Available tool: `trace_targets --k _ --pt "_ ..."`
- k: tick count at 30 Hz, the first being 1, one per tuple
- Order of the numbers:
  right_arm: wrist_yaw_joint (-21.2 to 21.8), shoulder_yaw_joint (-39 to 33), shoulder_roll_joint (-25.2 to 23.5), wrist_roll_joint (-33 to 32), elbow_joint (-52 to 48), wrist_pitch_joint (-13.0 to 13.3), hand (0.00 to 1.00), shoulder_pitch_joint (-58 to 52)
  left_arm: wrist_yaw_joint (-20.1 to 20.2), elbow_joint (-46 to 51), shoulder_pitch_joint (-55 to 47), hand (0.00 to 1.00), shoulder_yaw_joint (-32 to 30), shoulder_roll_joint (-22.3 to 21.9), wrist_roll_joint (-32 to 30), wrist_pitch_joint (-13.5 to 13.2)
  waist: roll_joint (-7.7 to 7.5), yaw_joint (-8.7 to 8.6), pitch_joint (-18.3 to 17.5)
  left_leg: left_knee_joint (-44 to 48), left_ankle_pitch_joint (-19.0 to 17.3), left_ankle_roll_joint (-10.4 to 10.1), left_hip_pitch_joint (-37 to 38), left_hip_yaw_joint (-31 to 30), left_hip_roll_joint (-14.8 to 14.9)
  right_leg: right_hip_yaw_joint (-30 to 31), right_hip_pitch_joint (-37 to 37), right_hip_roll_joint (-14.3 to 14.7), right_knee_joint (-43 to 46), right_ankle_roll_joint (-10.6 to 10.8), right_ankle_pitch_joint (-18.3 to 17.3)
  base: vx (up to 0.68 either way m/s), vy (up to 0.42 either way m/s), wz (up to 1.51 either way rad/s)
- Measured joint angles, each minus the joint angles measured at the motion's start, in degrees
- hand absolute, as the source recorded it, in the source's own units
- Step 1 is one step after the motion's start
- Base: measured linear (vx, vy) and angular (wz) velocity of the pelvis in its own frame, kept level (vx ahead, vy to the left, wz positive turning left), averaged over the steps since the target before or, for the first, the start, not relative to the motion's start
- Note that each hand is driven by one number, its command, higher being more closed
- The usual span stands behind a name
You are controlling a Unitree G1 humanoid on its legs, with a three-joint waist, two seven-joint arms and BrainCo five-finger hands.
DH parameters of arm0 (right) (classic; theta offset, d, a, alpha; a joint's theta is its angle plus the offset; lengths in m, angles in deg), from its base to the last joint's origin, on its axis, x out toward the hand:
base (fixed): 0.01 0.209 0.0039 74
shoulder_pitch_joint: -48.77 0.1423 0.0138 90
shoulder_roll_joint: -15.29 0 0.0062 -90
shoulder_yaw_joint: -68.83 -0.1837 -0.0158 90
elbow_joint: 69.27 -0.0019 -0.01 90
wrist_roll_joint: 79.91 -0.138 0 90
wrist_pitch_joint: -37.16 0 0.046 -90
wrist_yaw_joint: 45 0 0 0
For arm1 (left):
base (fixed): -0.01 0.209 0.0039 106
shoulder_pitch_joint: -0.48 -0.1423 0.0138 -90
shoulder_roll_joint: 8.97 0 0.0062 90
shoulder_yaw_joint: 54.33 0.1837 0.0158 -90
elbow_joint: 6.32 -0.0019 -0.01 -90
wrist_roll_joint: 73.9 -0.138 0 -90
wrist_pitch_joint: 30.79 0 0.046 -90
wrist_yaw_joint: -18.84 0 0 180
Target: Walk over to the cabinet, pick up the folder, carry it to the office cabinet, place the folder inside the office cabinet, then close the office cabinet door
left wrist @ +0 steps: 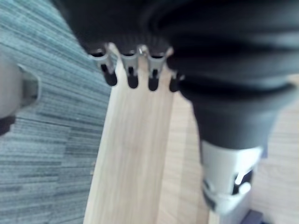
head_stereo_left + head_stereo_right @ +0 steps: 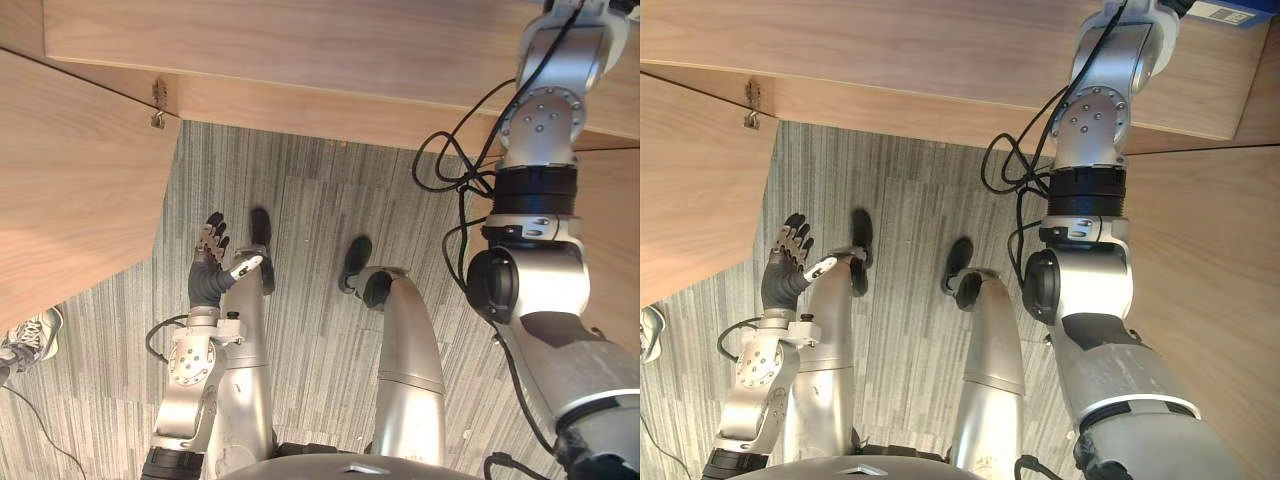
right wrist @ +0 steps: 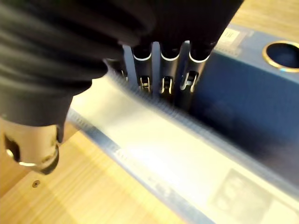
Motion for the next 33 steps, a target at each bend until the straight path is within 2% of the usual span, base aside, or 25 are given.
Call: trace_targets --k 11,16,19,24,28,33 --pt "2.6 3.8 2.3 0.8 2.5 -0.4 0.0 1.0 -0.6 0.0 0.0 0.0 0.3 0.0 0.0 0.0 0.0 -0.22 0.0 -0.2 0.0 0.0 0.0 0.1 0.0 0.0 0.0 0.0 -0.2 0.0 0.0 0.0 0.0 0.0" --pt "5.2 8.4 6.3 1.9 4.3 -2.6 0.0 1.5 -0.5 0.0 0.0 0.0 0.2 0.0 0.1 0.0 0.0 -0.4 0.0 -0.5 0.1 0.1 0.0 0.2 0.3 0.0 0.0 0.2 -1.0 0.0 0.5 0.01 0.008 -0.03" --pt "6.3 9.7 7.1 3.3 4.1 -3.5 0.0 1.2 -0.5 0.0 0.0 0.0 0.2 0.1 0.1 0.0 -0.01 -0.96 0.0 -0.6 0.1 0.1 0.0 0.2 0.6 0.0 0.3 0.6 -1.7 0.2 0.9 0.02 0.022 -0.08" --pt "7.7 10.5 10.4 8.7 -5.9 -3.7 0.0 -7.6 -0.4 -0.6 0.2 0.0 -0.7 0.5 0.0 0.0 -0.34 -1.7 0.2 -0.7 0.1 0.1 0.6 0.3 0.7 0.0 1.1 0.7 -2.2 0.2 1.1 0.0 0.005 -0.01" --pt "11.8 10.5 15.2 13.2 -11.4 -3.9 0.0 -15.8 -0.4 -1.6 1.1 0.0 -1.8 0.7 -0.1 0.0 -0.41 -2.16 0.2 -0.9 0.0 0.2 1.1 0.6 0.8 0.1 1.5 0.8 -2.7 0.4 1.4 0.0 0.012 -0.02" --pt "16.0 10.5 18.7 15.4 -15.0 -4.4 0.0 -22.8 0.3 -2.4 1.5 0.0 -2.1 1.3 -1.8 0.0 -0.58 -2.85 0.3 -0.9 0.0 0.5 1.1 0.8 0.9 0.2 1.6 0.9 -3.2 0.5 1.8 0.01 0.016 -0.02"
